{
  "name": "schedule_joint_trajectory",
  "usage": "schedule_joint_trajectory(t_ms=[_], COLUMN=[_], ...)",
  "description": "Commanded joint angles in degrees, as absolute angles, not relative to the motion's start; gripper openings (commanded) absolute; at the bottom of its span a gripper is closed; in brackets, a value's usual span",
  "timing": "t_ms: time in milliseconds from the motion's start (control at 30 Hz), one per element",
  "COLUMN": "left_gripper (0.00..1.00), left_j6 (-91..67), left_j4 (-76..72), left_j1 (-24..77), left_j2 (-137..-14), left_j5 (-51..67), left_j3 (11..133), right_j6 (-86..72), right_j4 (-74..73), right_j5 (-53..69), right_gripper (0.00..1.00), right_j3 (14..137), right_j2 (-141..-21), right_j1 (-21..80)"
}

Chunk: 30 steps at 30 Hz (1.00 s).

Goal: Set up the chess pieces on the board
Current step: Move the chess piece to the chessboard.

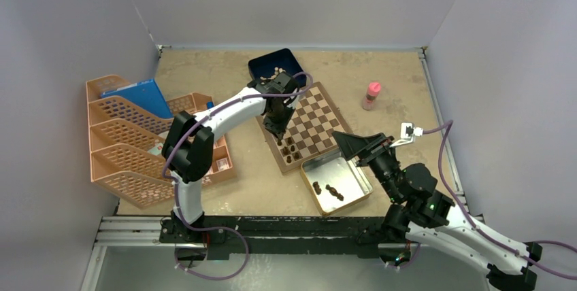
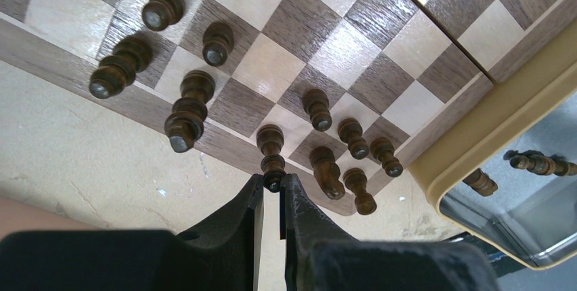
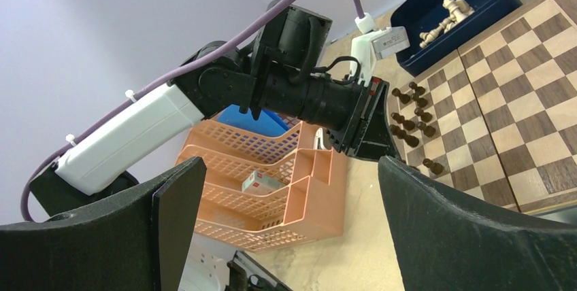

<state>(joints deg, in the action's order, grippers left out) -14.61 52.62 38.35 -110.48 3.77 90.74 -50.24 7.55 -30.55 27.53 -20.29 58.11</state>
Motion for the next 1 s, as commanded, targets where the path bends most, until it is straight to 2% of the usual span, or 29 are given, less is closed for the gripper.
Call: schedule_joint_trajectory(t_ms=[0, 767, 867, 967], left_gripper=[0.05, 0.04, 0.05, 0.11], left_j6=[-15.4, -15.3, -15.4, -15.4], left_j4=[50.1, 48.9, 49.0, 49.0], left_j1=[38.3, 38.1, 38.1, 38.2], left_j2=[-108.4, -108.8, -109.0, -109.0], left_j5=[0.4, -1.7, -1.7, -1.5], left_j3=[91.9, 93.3, 93.2, 93.2], right_j6=[-49.7, -50.0, -50.0, -49.9], right_j4=[9.3, 9.6, 9.8, 9.5], right_j5=[-32.0, -32.1, -32.0, -31.8], right_gripper=[0.99, 0.99, 0.99, 0.99], right_j3=[29.4, 28.5, 28.5, 28.8], right_j2=[-19.5, -19.8, -19.7, -19.8], right_j1=[58.3, 58.3, 58.3, 58.3])
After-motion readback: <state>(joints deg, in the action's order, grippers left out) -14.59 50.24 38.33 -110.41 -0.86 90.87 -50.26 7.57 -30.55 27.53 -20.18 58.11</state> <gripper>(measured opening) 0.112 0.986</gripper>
